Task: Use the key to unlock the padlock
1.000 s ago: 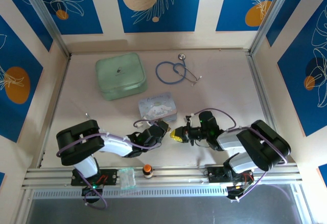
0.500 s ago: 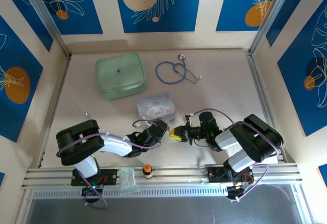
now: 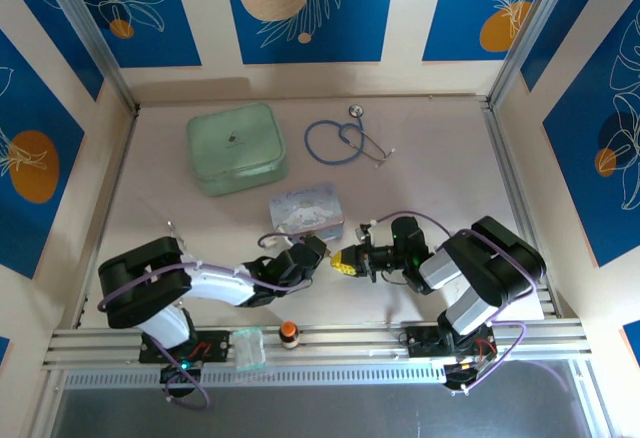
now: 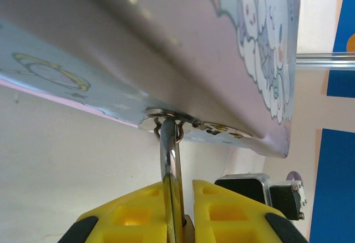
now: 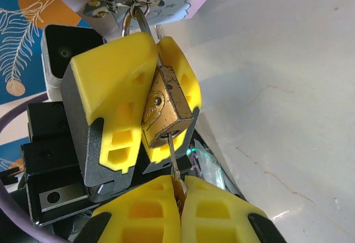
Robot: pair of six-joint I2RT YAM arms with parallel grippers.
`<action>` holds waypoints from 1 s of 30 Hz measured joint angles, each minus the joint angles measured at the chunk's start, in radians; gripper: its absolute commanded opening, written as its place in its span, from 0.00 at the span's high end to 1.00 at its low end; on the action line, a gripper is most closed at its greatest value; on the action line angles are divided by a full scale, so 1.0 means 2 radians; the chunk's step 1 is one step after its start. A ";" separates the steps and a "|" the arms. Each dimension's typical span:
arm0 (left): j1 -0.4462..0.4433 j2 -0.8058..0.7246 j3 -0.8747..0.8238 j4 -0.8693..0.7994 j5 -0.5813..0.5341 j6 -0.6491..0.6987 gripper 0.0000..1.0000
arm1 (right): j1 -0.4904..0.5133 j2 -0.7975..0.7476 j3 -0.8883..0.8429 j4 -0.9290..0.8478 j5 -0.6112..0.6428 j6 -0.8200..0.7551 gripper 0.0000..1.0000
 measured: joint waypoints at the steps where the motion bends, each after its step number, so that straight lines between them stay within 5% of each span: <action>1: 0.000 -0.001 0.000 -0.002 -0.001 0.001 1.00 | 0.002 0.000 0.002 0.001 -0.002 0.000 1.00; 12: 0.000 0.009 -0.001 -0.008 -0.003 0.001 1.00 | 0.030 0.041 0.003 0.034 0.020 0.021 1.00; 30: 0.003 0.018 -0.019 0.054 -0.002 0.010 1.00 | -0.008 0.136 0.035 0.129 -0.077 0.069 1.00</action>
